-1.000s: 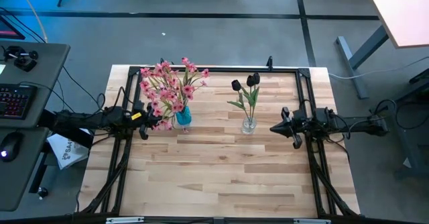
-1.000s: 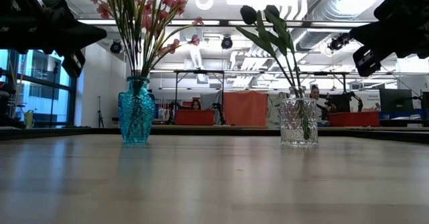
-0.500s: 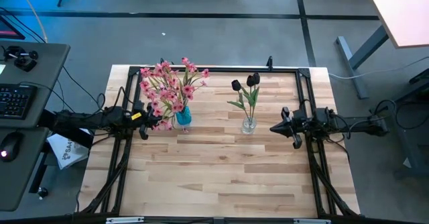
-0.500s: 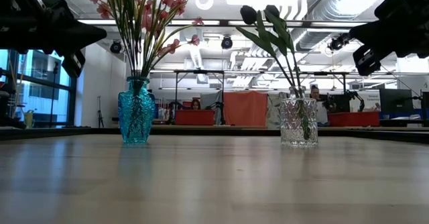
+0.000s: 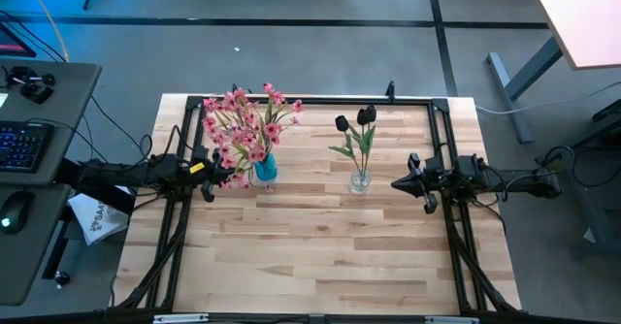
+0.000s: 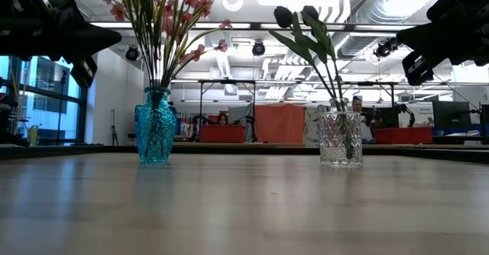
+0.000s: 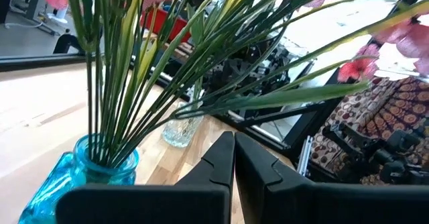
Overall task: Sort flowers into vase by color
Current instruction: Return to Home Position
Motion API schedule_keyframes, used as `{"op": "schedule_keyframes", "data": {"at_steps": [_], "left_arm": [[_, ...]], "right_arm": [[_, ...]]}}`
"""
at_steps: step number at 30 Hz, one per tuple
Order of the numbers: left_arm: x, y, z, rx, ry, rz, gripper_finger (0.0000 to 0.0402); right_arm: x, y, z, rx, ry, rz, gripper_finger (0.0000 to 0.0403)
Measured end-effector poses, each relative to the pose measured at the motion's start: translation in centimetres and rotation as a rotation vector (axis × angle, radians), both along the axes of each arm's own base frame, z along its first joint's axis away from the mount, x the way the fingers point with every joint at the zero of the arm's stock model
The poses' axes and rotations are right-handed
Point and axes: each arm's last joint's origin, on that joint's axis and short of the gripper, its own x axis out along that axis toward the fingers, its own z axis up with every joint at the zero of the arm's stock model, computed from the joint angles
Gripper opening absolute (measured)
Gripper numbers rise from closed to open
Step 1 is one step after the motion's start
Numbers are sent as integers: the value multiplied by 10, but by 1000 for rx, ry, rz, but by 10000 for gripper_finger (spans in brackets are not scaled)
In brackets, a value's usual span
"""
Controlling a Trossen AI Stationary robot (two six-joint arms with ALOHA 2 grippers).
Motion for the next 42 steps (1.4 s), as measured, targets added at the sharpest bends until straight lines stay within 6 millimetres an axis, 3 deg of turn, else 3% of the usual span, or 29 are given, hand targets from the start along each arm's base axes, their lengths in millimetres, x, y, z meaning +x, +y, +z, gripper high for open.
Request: {"op": "schedule_keyframes", "data": {"at_steps": [11,18,20,29,42], "left_arm": [[0,-2,0,28,6,-15,1],[0,-5,-2,480,47,-97,1],[0,-5,-2,532,49,-101,1],[0,-5,-2,336,40,-112,1],[1,-5,-3,320,48,-114,1]], "right_arm": [[0,0,0,0,0,0,0],[0,0,0,0,0,0,0],[0,0,0,0,0,0,0],[0,0,0,0,0,0,0],[0,0,0,0,0,0,0]]}}
